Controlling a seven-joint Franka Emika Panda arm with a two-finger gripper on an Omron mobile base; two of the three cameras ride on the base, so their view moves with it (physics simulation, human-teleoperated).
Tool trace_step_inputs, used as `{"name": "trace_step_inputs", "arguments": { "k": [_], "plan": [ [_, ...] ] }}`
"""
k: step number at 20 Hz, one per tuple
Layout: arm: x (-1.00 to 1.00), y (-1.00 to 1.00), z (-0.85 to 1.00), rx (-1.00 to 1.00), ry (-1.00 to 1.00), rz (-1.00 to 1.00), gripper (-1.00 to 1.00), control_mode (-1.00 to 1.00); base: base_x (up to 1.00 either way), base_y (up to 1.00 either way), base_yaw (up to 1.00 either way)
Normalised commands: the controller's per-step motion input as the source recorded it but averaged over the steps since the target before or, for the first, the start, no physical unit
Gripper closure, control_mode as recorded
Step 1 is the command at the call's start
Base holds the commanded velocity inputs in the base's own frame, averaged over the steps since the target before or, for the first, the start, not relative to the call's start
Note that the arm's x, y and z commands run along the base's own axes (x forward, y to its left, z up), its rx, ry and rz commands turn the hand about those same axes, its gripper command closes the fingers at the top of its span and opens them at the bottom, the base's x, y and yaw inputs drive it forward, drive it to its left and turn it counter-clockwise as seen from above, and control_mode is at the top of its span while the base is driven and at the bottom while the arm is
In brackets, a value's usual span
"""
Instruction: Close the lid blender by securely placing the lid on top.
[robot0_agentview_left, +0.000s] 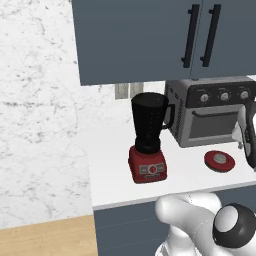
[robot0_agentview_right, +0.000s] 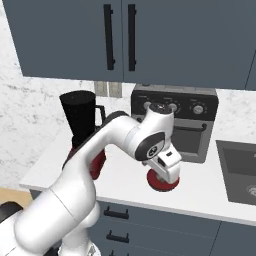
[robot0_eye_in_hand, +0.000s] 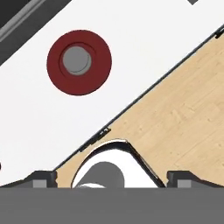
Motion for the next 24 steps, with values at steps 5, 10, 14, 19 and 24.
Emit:
{"name": "trace_step_inputs", "arguments": {
  "k": [5,10,14,19,24],
  "plan": [
    [0.48,0.00,-0.49,0.00,0.04,0.00,-1.00,-1.00,0.00,0.00,0.00],
    [0.37,0.00,-0.38,0.00,0.00,0.00,-1.00,-1.00,0.00,0.00,0.00],
    [0.31,0.00,-0.36,0.00,0.00,0.00,-1.00,-1.00,0.00,0.00,0.00],
    [0.31,0.00,-0.27,0.00,0.00,0.00,-1.00,-1.00,0.00,0.00,0.00],
    [0.20,0.00,-0.28,-0.05,0.03,0.00,-1.00,-1.00,0.00,0.00,0.00]
  ]
}}
